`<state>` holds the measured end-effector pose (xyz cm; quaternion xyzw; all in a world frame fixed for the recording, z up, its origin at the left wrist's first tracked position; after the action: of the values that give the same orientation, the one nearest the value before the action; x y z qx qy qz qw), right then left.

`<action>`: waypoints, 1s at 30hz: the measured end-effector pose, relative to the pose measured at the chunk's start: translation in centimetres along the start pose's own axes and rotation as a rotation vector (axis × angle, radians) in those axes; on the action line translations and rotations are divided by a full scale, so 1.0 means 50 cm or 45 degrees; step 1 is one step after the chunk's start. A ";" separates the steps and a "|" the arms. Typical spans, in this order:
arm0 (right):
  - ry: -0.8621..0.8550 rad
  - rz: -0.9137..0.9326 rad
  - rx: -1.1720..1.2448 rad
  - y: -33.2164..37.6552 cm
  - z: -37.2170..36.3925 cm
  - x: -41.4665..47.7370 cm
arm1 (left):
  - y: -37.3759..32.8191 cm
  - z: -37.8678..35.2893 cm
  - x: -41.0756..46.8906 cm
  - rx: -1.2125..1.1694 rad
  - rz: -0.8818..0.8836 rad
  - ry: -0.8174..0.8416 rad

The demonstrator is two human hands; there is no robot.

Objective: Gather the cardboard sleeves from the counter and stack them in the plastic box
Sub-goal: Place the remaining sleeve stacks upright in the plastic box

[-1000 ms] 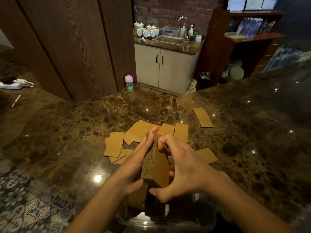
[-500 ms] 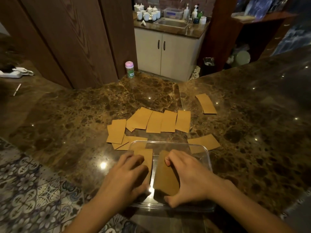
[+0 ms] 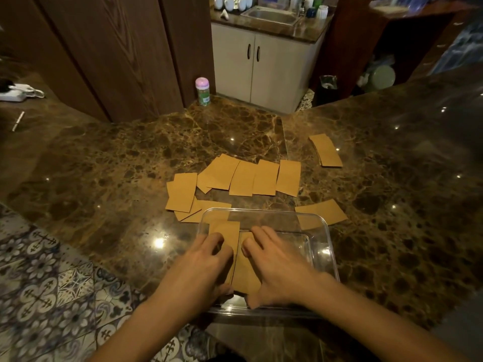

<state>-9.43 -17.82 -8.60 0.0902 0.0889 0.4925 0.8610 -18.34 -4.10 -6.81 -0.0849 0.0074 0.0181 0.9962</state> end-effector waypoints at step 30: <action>-0.054 -0.077 0.202 -0.021 0.001 -0.010 | -0.025 0.002 0.014 0.245 -0.102 0.100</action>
<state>-8.82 -18.78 -8.79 0.1660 0.1120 0.4558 0.8673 -17.61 -5.28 -6.53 0.0102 0.0447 -0.0258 0.9986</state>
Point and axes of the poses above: each hand's wrist, its own x-axis towards the middle knuckle, its own z-axis out of the back of the hand, y = z × x, the point moved 4 cm from there along x, towards the middle knuckle, and after that the axes turned 12 degrees about -y, right-handed, at the moved point
